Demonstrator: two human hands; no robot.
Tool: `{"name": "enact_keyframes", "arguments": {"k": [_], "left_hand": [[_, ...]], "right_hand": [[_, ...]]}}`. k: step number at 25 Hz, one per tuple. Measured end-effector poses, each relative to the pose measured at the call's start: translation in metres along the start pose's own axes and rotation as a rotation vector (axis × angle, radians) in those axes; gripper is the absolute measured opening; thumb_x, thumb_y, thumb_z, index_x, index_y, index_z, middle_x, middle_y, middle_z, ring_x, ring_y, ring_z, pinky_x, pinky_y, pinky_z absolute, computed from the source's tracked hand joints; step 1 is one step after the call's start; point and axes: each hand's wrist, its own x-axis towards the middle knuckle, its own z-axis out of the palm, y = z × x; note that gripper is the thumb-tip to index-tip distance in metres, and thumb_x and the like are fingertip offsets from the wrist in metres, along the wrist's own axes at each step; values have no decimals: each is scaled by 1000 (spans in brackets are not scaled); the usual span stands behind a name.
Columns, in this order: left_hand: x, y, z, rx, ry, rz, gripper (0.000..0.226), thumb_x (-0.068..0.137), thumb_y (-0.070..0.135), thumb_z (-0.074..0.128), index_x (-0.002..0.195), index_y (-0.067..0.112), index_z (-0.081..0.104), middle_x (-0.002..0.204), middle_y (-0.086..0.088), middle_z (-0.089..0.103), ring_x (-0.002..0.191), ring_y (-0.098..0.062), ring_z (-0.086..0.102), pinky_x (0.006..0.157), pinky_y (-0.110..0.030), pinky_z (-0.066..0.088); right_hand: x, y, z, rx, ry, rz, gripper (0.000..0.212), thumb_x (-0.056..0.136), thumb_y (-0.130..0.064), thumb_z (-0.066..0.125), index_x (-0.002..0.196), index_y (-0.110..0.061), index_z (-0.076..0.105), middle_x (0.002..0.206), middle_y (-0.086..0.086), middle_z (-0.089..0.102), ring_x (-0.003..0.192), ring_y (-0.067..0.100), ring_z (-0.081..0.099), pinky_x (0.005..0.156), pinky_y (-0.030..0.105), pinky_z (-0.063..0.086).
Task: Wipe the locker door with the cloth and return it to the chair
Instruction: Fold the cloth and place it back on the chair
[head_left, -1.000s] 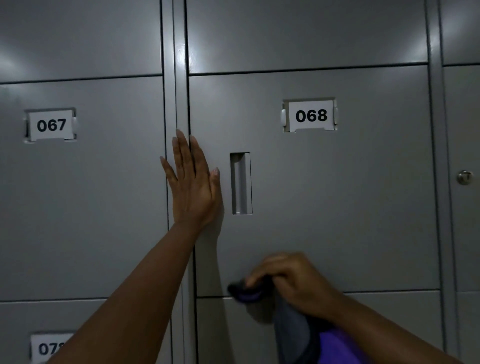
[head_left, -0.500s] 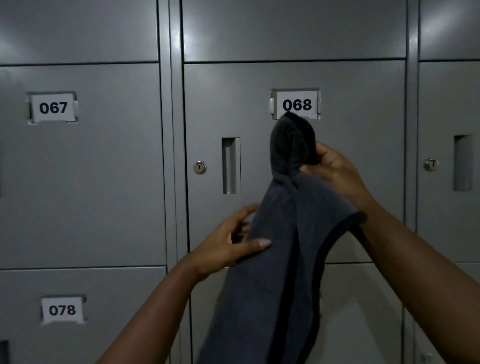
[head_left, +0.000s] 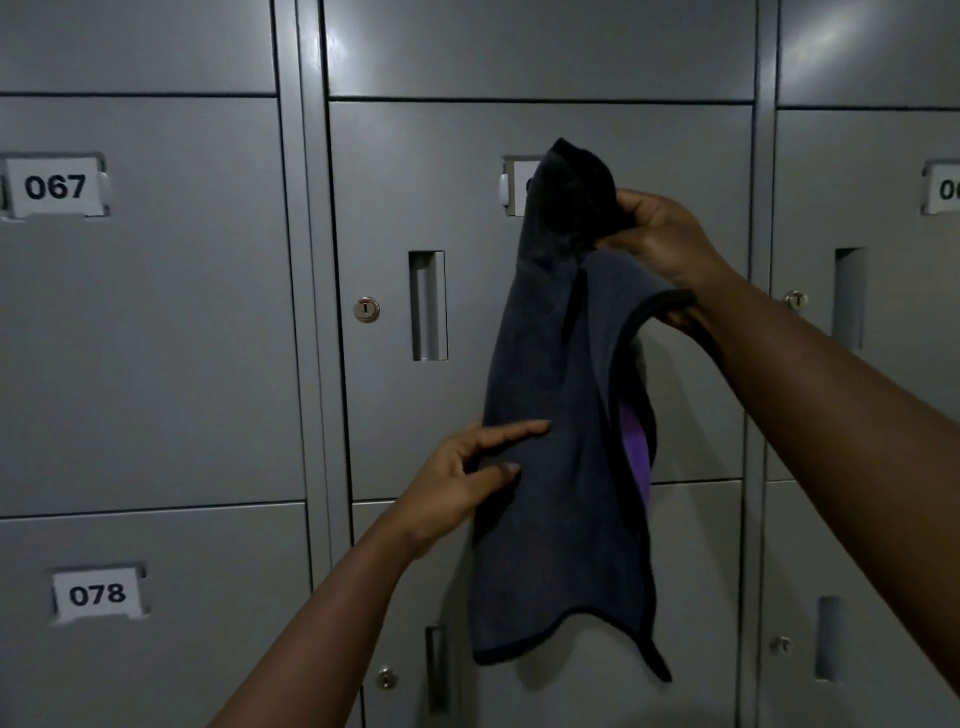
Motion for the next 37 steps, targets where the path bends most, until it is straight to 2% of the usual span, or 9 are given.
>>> {"name": "enact_keyframes", "arguments": {"k": [5, 9, 13, 16, 20, 23, 25, 30, 37], "left_hand": [[15, 6, -11, 91, 29, -115, 55, 92, -6, 41, 139, 20, 33, 142, 1, 40, 126, -10, 40, 109, -31, 32], [26, 22, -11, -121, 207, -148, 35, 96, 8, 38, 129, 18, 46, 118, 1, 54, 96, -10, 55, 76, -27, 52], [37, 28, -7, -351, 331, -161, 31, 93, 34, 44, 108, 10, 57, 99, -7, 64, 91, -18, 62, 76, -28, 52], [44, 32, -4, -376, 408, -121, 22, 86, 28, 58, 93, 7, 64, 86, -8, 67, 77, -18, 64, 64, -23, 56], [50, 34, -9, -242, 445, -67, 21, 82, 9, 64, 103, 5, 65, 91, -2, 67, 80, -12, 63, 68, -16, 56], [50, 39, -15, -102, 363, -70, 28, 81, 7, 65, 109, 13, 63, 101, -1, 66, 89, -12, 62, 80, -20, 53], [48, 43, -16, -64, 287, -45, 27, 82, 7, 63, 107, 18, 62, 101, 1, 66, 88, -9, 63, 82, -20, 53], [39, 45, -20, -56, 214, 37, 27, 83, 4, 59, 100, 25, 62, 101, 8, 65, 82, 2, 65, 75, -13, 53], [22, 45, -39, -148, 283, 67, 31, 87, 3, 52, 105, 28, 57, 101, 9, 64, 82, 2, 66, 69, -12, 53]], "right_hand": [[-21, -1, -22, -305, -130, -61, 49, 82, 19, 47, 126, -3, 42, 112, -6, 55, 62, -21, 57, 61, -1, 43], [-67, 11, -20, -127, -440, -84, 54, 82, 19, 45, 119, -19, 52, 98, -32, 64, 98, -14, 57, 85, 4, 42], [-125, 55, 2, -248, -704, -272, 63, 81, 13, 39, 127, -28, 50, 135, -32, 40, 135, 2, 27, 116, 29, 14], [-146, 82, 13, -327, -669, -321, 75, 74, 25, 37, 129, -25, 48, 141, -23, 35, 138, 5, 22, 115, 50, -1], [-157, 85, 16, -341, -868, -237, 43, 87, 1, 52, 123, -23, 57, 133, -14, 52, 132, -2, 32, 116, 36, -2], [-145, 77, 14, -55, -297, -154, 21, 78, -29, 67, 98, -26, 71, 103, -14, 71, 103, 5, 63, 98, 19, 41], [-126, 82, 11, -48, -9, 14, 38, 74, -23, 74, 109, -30, 62, 109, -14, 65, 103, 7, 60, 87, 21, 47], [-116, 109, 12, 81, -434, 472, 41, 75, -6, 72, 101, -32, 55, 105, -13, 62, 82, -10, 63, 68, 7, 49], [-118, 141, 10, 593, -198, 435, 66, 29, -28, 93, 89, -11, 74, 92, 5, 75, 86, 21, 69, 73, 28, 58]]}}
